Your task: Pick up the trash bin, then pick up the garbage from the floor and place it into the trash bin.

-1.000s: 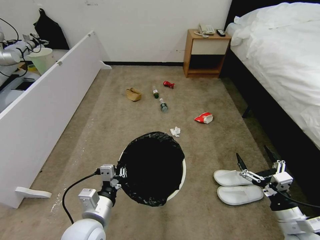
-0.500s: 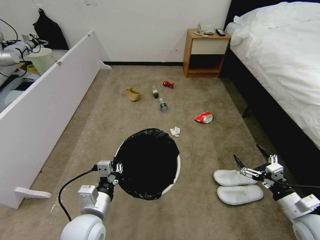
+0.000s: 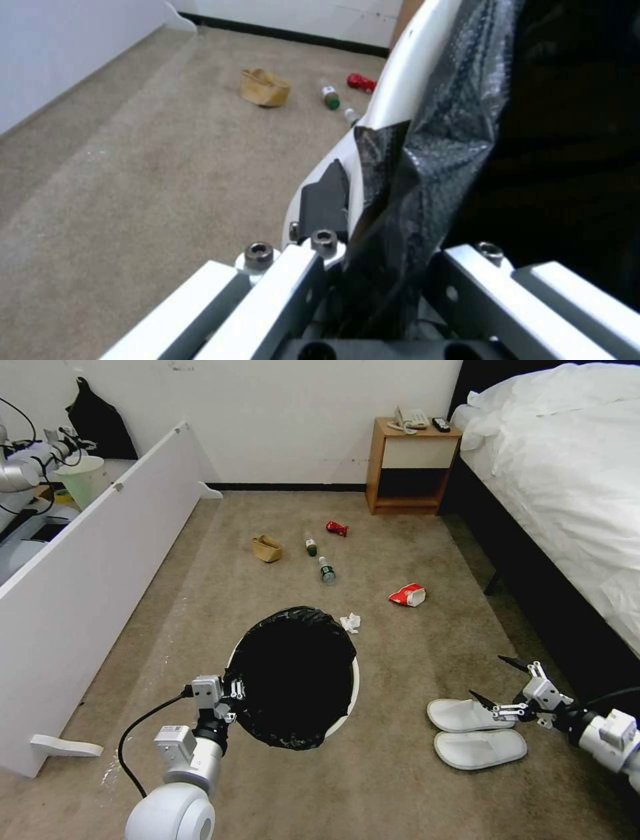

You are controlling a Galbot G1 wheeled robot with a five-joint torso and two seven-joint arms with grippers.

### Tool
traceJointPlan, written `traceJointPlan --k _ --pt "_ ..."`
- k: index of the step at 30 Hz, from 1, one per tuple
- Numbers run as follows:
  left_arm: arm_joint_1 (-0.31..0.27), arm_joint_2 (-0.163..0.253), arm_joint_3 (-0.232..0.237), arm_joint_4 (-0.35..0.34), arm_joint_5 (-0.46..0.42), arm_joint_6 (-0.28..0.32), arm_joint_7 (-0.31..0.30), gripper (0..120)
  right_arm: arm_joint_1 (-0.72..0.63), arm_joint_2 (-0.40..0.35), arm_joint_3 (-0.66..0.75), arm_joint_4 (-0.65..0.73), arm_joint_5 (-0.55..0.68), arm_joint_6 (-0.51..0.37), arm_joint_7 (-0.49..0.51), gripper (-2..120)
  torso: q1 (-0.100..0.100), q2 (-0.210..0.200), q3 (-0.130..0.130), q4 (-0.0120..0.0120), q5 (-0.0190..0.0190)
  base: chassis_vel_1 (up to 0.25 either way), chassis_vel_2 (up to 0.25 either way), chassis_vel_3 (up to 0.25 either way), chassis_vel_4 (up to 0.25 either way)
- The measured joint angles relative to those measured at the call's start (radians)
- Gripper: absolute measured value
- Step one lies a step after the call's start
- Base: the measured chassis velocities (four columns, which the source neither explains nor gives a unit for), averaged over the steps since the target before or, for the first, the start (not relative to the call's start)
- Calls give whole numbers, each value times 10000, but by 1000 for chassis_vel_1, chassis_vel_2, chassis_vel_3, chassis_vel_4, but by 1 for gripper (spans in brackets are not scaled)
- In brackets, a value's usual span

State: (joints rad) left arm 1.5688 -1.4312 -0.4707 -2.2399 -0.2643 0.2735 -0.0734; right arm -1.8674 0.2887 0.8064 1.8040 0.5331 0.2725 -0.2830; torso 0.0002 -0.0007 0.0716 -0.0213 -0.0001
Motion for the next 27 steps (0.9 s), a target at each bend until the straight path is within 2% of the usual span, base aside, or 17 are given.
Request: traceJointPlan --k 2,3,5,8,11,12,14,19,27 --pt "28 5 -46 5 -16 -39 32 2 -159 -595 53 -155 87 -67 -143 100 0 0 0 1 0 0 0 0 0" --pt "28 5 -46 5 -16 -39 32 2 -159 -595 53 -155 87 -67 -143 100 0 0 0 1 0 0 0 0 0" --pt "35 6 -61 29 -54 -64 58 2 -221 -1098 51 -278 236 -249 -302 100 0 -1 0 -2 2 0 0 0 0" --pt "36 6 -63 46 -58 -75 64 2 -229 -1328 31 -349 301 -319 -375 100 0 0 0 -2 1 0 0 0 0" --pt "40 -3 -64 112 -63 -112 112 2 -359 -2375 -18 -691 535 -646 -1048 100 0 0 0 2 -1 0 0 0 0" --pt "40 -3 -64 112 -63 -112 112 2 -359 -2375 -18 -691 535 -646 -1048 100 0 0 0 2 -1 0 0 0 0" --pt "39 -42 -62 163 -63 -144 161 2 -448 -2962 -99 -979 741 -879 -1571 100 0 0 0 2 0 0 0 0 0" --pt "52 -88 -68 198 -63 -183 229 2 -403 -3418 -316 -1255 1225 -1339 -2194 100 0 0 0 0 0 0 0 0 0" --pt "55 -82 -169 214 -123 -212 258 2 -210 -3580 -982 -1597 1855 -1908 -2745 100 0 0 -1 -2 1 0 0 0 0"
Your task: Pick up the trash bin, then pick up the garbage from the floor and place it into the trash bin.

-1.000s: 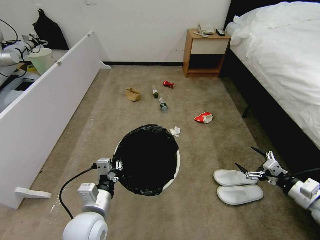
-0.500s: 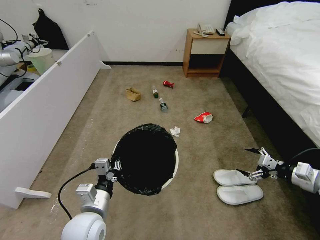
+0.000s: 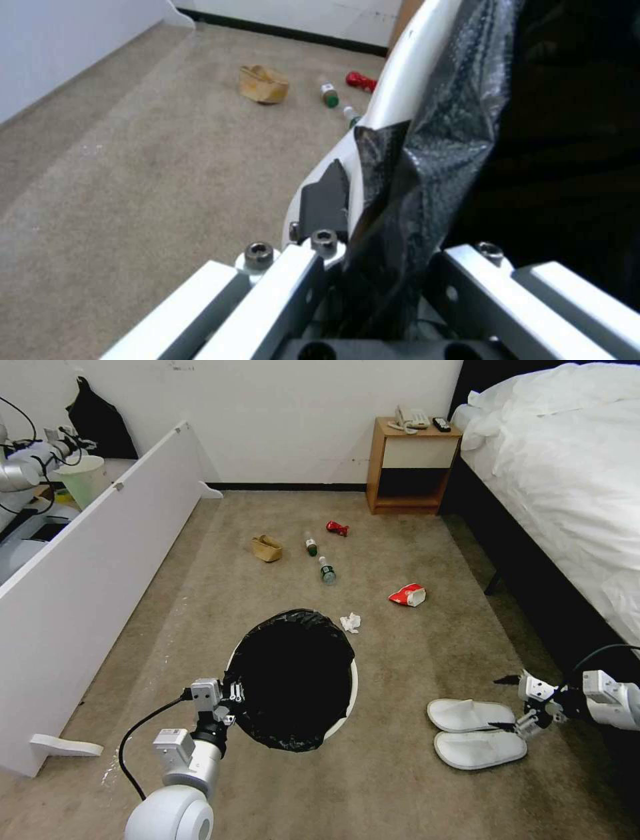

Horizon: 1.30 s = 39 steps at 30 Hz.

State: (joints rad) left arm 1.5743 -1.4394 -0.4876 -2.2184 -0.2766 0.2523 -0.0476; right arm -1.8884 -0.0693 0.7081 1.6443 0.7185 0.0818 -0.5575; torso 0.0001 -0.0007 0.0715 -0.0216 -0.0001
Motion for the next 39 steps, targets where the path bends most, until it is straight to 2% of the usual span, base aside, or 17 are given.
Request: traceJointPlan --k 11,18,39 --pt "-3 20 54 97 -26 -46 61 2 -45 -75 -283 -404 456 -575 -633 100 0 0 0 2 0 0 0 0 0" --pt "3 55 63 125 -24 -61 104 2 -119 -208 -285 -756 586 -651 -888 100 0 0 0 0 0 0 0 0 0" --pt "-32 -78 -13 349 4 -162 198 2 -1702 -1791 342 -1967 1119 -688 -1144 100 0 0 0 2 -1 0 0 0 0"
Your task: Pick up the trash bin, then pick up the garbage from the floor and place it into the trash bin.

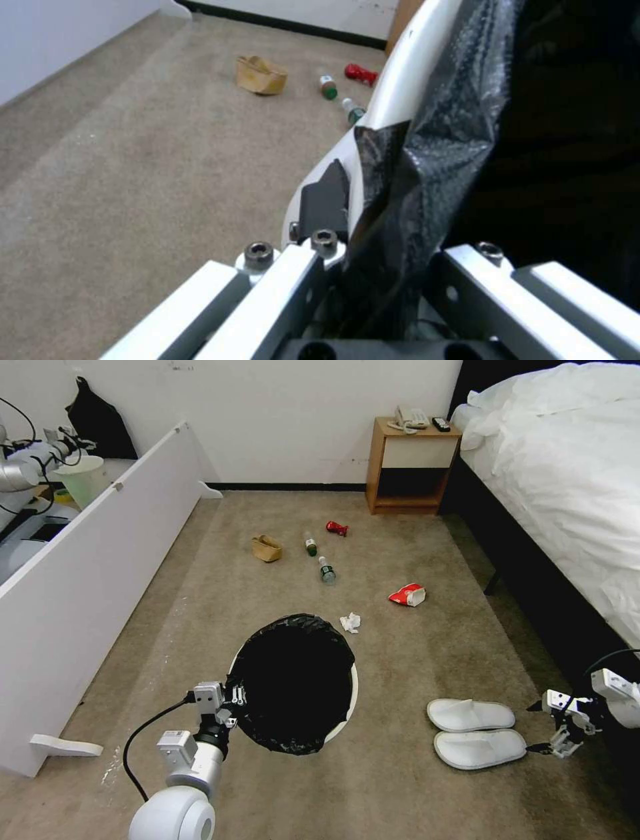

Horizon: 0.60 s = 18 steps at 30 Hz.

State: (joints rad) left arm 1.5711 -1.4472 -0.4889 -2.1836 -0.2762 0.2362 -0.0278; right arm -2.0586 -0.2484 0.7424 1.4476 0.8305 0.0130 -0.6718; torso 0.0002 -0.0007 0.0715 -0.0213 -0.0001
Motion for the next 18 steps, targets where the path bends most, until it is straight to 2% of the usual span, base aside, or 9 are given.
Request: traceJointPlan --k 16,17,18 --pt "-96 -77 32 315 -16 -50 68 2 -1229 -960 650 -891 486 526 232 100 0 0 0 -3 -1 0 0 0 0" --pt "-102 -61 20 342 -22 -57 72 2 -1468 -1101 856 -1034 517 572 250 100 0 0 0 -3 -1 0 0 0 0" --pt "-123 -55 4 404 -48 -69 74 2 -2258 -1566 1546 -1174 719 584 392 100 0 0 0 -5 1 0 0 0 0"
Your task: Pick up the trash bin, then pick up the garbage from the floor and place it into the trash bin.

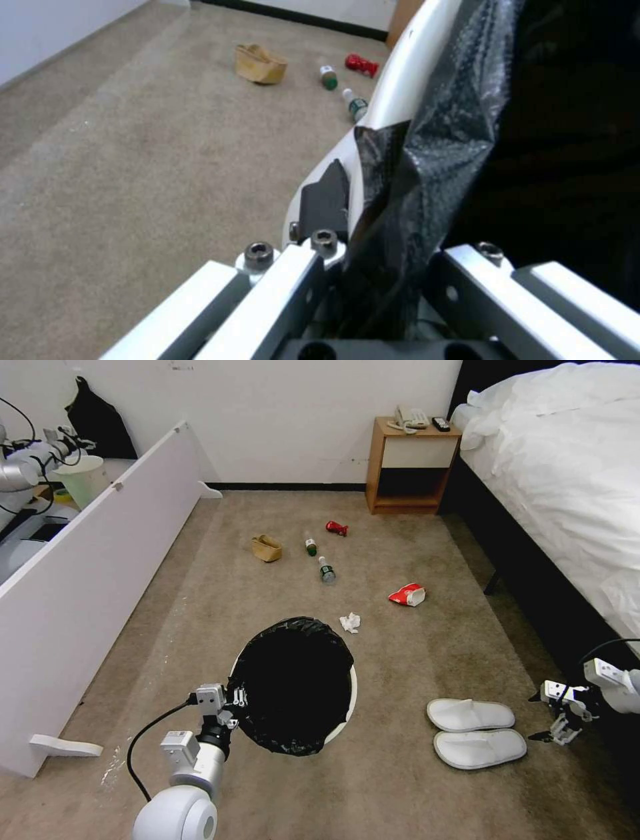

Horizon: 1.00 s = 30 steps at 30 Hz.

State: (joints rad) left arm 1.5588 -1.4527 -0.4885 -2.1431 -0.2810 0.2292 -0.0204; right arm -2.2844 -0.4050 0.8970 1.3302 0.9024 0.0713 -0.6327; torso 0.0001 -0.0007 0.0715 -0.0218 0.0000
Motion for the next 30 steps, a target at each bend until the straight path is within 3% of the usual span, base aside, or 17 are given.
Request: traceJointPlan --k 6,10,30 --pt "-2 -28 -23 35 -7 -20 1 2 -1216 -937 833 -259 76 -64 37 100 0 -1 1 13 0 0 0 0 0" --pt "21 -35 -107 47 -67 -58 1 2 -1742 -1265 1019 -434 78 -95 37 100 0 0 0 2 -2 0 0 0 0" --pt "-52 15 -173 212 -259 -104 1 2 -3210 -2022 1776 -1417 -86 -54 99 100 0 1 0 7 -1 0 0 0 0"
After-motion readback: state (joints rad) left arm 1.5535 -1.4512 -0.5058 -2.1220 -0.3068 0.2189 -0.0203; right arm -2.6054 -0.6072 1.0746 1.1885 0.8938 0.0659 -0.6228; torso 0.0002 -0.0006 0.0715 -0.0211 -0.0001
